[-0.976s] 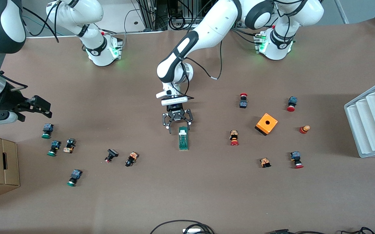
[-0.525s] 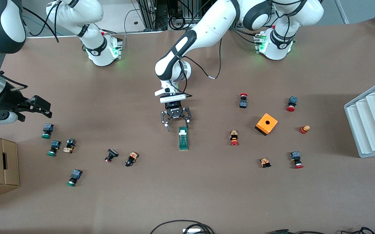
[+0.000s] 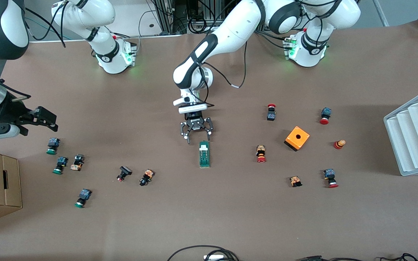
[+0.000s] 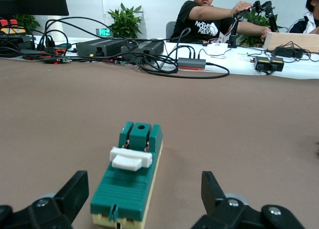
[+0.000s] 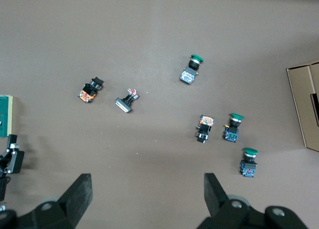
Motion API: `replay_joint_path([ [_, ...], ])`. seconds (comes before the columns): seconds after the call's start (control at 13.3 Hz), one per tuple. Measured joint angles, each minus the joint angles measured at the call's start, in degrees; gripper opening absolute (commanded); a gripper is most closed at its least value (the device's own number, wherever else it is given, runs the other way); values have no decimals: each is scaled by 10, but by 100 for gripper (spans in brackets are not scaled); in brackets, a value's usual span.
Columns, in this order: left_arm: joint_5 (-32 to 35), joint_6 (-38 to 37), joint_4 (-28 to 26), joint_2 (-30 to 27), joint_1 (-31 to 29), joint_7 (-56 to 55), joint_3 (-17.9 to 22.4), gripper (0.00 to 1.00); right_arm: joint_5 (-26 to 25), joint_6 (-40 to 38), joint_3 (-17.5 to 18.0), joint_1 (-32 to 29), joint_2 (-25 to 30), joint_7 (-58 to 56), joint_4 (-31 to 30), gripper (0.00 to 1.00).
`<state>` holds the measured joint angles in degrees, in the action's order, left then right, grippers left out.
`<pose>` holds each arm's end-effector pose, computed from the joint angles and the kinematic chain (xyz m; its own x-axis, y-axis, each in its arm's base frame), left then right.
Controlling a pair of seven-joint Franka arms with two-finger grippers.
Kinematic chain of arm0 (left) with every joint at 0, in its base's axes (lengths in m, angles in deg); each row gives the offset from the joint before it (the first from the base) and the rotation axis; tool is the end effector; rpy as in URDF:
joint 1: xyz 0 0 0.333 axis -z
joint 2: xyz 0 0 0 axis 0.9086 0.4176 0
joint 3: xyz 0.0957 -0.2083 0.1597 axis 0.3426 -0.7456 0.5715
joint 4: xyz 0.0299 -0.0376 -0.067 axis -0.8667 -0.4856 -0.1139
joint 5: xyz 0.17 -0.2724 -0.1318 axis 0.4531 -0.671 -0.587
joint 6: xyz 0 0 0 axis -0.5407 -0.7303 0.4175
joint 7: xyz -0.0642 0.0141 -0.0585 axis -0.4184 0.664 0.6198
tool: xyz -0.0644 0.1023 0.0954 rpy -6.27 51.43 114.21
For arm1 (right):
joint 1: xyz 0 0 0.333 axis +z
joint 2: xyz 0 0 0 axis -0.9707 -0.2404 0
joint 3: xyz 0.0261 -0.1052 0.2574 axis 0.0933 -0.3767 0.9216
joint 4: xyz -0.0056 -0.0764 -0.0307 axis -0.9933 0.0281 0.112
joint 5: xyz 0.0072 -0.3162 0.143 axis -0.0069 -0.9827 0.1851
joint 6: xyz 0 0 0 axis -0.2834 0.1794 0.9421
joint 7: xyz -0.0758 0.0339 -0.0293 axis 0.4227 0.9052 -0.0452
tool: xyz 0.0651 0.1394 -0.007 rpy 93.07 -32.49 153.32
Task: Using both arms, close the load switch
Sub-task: 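Lower the left gripper toward the white handle of the switch, then reach the right gripper to the switch and grip its green base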
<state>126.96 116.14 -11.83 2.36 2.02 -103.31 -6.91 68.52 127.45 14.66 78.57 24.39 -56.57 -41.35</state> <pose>0.3554 -0.5484 0.0946 0.3031 0.0921 0.9485 0.1785 -0.9832 0.0385 0.5198 0.0070 0.5083 0.9933 0.0810 0.0823 0.0831 -0.9963 -0.0222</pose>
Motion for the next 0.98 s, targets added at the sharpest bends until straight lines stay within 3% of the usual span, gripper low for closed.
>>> replay_joint_path([
  [0.98, 0, 0, -22, 2, 5, -12, 6, 100, 0, 0, 0, 0, 0, 0, 0, 100],
])
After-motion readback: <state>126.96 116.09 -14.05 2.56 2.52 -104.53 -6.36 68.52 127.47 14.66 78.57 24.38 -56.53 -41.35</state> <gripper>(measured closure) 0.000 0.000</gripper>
